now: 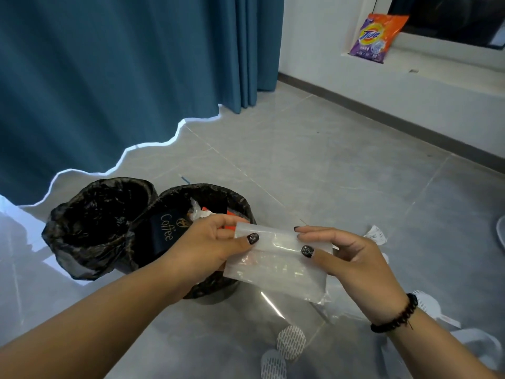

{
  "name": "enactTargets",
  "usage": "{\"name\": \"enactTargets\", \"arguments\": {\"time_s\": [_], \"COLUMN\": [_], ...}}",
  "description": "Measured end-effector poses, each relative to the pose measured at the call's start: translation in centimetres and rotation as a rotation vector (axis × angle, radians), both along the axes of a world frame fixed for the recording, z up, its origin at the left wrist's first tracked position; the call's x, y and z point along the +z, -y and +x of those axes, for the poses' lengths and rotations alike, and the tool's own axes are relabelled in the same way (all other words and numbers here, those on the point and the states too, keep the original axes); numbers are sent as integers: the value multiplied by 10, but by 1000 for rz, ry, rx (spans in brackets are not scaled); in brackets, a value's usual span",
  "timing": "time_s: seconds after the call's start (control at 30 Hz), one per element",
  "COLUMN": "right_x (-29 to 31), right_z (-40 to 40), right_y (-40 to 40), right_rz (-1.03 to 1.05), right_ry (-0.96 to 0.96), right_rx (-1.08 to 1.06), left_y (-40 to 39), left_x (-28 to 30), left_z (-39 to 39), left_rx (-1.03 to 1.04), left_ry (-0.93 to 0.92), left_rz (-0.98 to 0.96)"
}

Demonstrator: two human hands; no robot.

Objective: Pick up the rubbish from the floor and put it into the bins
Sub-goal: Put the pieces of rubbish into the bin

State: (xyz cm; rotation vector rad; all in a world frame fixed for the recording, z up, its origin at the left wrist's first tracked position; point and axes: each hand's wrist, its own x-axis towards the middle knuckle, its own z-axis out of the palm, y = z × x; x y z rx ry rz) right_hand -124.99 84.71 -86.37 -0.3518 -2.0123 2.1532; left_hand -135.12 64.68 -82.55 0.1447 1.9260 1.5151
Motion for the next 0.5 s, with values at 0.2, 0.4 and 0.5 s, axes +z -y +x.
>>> {"name": "enactTargets", "arguments": {"time_s": [0.2,0.4,0.5], "right_x": [3,5,1], "right_z": [-2,-6,-5], "right_y": [-1,0,-4], "right_rz": [-25,29,92], "right_ry": [86,23,-16], "right_rx": [-42,-64,-72], "left_y": [-7,-18,-24], "left_x": [-7,-2,-1], "left_z": [-5,-1,-4], "left_rx": [-72,-147,-78], "left_ry": [92,294,342], "left_rz": [1,49,92]}}
